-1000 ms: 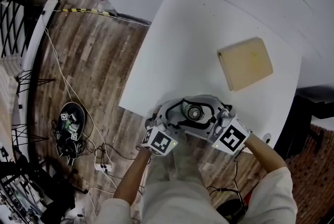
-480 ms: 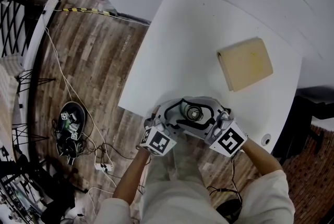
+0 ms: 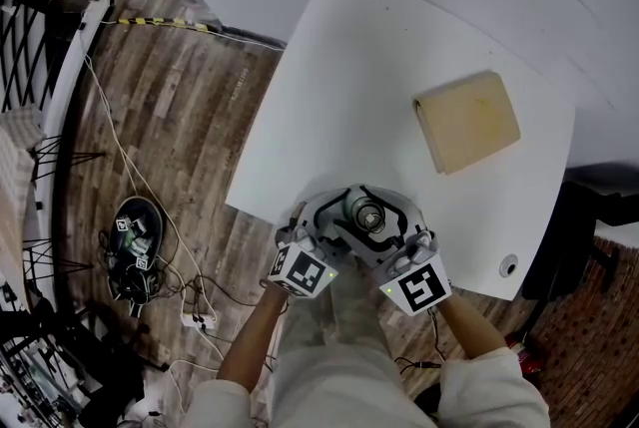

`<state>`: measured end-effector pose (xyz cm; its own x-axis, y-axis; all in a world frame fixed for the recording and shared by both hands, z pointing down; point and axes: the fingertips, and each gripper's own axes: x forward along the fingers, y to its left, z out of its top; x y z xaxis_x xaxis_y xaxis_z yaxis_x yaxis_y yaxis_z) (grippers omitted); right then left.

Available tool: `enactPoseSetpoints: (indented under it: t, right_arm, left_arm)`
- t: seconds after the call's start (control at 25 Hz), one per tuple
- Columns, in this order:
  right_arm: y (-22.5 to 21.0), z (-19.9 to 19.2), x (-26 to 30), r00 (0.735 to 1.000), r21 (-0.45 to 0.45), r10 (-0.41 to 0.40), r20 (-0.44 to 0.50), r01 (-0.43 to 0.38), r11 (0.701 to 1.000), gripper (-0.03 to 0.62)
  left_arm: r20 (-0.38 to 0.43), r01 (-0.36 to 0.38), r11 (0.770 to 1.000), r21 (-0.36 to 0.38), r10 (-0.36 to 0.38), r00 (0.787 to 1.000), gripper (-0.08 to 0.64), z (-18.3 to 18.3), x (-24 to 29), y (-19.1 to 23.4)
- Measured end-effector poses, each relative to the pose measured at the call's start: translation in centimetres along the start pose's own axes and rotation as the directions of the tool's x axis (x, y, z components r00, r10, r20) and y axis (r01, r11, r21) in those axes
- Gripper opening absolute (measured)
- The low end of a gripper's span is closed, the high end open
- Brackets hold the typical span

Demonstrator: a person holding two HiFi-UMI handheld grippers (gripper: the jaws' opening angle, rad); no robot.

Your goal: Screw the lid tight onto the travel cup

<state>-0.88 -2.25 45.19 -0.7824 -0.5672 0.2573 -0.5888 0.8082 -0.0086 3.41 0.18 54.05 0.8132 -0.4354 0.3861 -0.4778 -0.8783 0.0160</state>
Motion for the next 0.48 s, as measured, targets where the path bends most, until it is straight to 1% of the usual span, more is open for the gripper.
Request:
enactPoseSetpoints:
  t: [0.12, 0.2, 0.32, 0.48]
  right_arm:
    - [-0.5, 0.5, 0.1, 0.994, 0.029, -0.103, 0.028, 0.102, 0.994, 0.247]
    - [-0.9, 0.8, 0.2, 0.985, 0.041, -0.167, 0.044, 0.165, 0.985, 0.247]
    - [-1.4, 1.1, 0.2, 0.964, 0.065, -0.259, 0.055, 0.256, 0.965, 0.247]
    - [-2.0, 1.2, 0.0, 0.928, 0.075, -0.369, 0.054, 0.364, 0.928, 0.247]
  left_arm:
    - [0.0, -0.001, 1.0, 0.001, 0.001, 1.0, 0.322, 0.0, -0.1, 0.0]
    - [-0.001, -0.003, 1.0, 0.003, 0.003, 1.0, 0.322, -0.1, -0.1, 0.0]
    - [-0.003, -0.004, 1.0, 0.006, 0.004, 1.0, 0.322, -0.2, -0.1, 0.1]
    - [-0.004, -0.008, 1.0, 0.008, 0.008, 1.0, 0.322, -0.1, -0.1, 0.1]
